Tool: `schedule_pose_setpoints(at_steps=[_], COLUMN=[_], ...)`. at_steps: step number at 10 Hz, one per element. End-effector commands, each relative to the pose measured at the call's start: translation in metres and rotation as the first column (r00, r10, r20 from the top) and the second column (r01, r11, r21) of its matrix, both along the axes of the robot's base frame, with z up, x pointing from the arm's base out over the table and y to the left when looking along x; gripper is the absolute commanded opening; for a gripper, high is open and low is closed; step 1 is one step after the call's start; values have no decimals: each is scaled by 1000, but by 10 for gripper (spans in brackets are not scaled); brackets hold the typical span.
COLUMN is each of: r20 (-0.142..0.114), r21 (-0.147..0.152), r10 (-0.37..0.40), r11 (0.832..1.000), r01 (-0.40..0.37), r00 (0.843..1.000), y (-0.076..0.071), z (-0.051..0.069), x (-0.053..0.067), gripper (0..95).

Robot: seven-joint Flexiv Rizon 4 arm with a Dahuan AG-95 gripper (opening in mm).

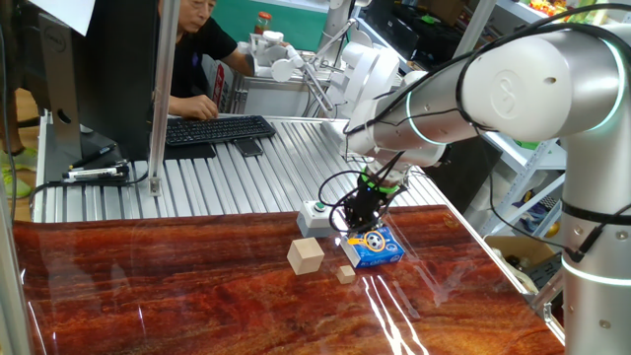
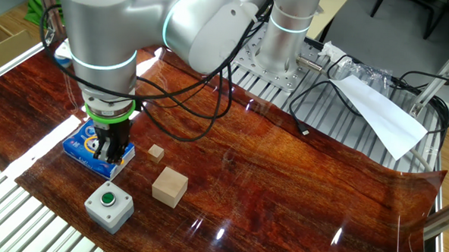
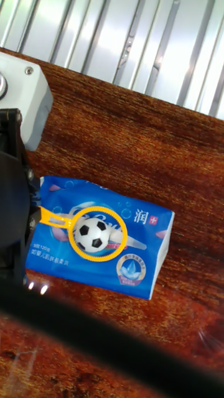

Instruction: Remove the bubble ring from the ball

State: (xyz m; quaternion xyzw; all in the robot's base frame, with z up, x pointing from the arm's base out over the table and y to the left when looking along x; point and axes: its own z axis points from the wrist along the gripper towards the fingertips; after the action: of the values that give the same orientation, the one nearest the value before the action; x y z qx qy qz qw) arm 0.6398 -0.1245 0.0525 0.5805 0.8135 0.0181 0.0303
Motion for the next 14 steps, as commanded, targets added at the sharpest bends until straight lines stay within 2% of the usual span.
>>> schedule_pose_setpoints(at_steps=[1, 6, 14], r20=[-7, -10, -7], r21=[3, 11, 2], r10=[0, 42, -29], r11=[1000, 999, 1000], r01=[0, -42, 29], r00=[1000, 999, 1000], y=[-1, -1, -1], z=[-1, -1, -1], x=[2, 2, 2], gripper=[0, 0, 0])
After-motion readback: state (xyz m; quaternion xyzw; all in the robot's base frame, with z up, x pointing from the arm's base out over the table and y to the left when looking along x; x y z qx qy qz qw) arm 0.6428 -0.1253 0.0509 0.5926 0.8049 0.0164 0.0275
